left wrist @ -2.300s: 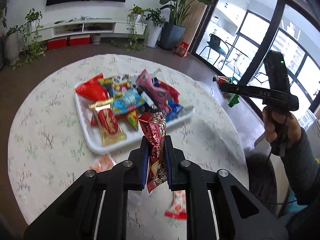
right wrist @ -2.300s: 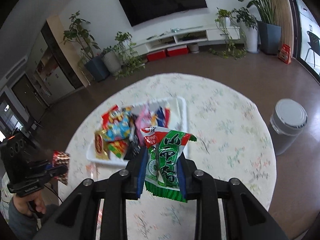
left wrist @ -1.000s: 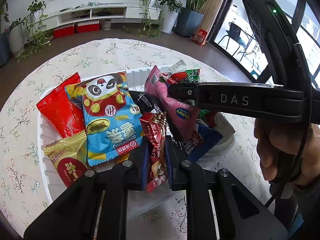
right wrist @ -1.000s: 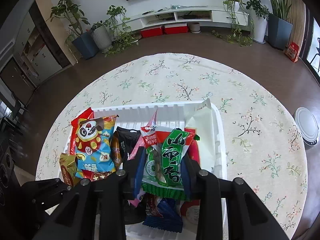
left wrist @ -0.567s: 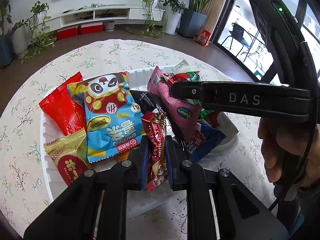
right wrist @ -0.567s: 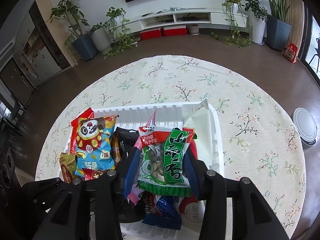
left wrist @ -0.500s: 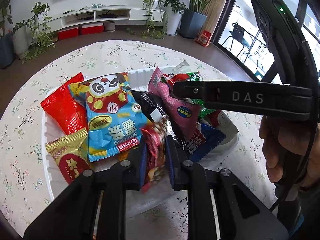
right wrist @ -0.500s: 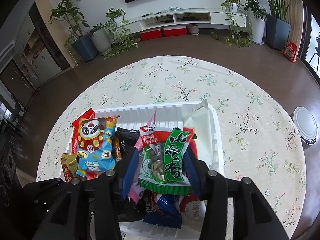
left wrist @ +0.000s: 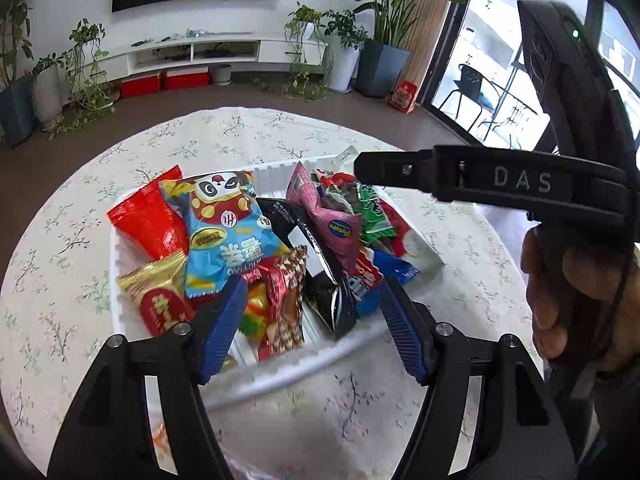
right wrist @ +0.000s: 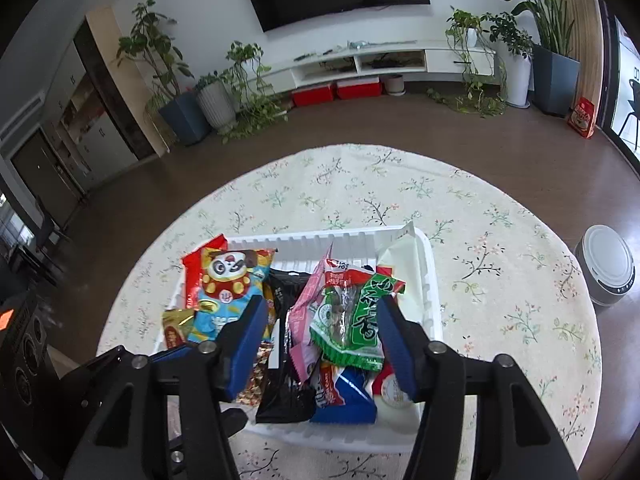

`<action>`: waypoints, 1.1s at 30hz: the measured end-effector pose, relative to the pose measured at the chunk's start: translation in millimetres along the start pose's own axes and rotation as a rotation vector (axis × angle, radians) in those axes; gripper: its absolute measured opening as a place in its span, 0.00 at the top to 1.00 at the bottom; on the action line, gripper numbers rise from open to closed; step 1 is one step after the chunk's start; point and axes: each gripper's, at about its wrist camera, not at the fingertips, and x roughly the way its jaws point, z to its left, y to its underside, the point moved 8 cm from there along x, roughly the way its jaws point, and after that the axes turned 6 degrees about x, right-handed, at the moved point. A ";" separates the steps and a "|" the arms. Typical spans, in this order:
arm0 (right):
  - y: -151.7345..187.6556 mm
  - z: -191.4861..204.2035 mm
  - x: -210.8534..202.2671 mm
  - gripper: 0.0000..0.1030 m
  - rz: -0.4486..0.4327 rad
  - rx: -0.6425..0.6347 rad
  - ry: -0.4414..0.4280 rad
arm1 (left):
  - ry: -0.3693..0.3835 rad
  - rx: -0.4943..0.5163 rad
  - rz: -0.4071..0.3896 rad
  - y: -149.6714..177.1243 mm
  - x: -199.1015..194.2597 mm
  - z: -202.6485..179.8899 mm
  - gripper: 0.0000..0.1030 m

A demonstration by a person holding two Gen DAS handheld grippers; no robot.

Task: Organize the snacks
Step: 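Carry the chocolate packet and seaweed bag into the white tray and open both tools, then grasp the clear bread bag with orange print with the left tool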

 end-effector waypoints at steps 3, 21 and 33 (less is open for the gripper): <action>7.5 -5.1 -25.4 0.32 -0.041 0.024 -0.024 | -0.027 -0.016 -0.051 10.9 -37.5 6.5 0.03; 176.1 13.9 -71.6 0.23 0.025 -0.005 -0.038 | -0.348 -0.261 0.130 120.2 -62.5 55.1 0.03; 191.6 22.7 -71.1 0.23 0.027 -0.023 -0.055 | -0.361 -0.202 0.240 121.0 -13.3 54.9 0.39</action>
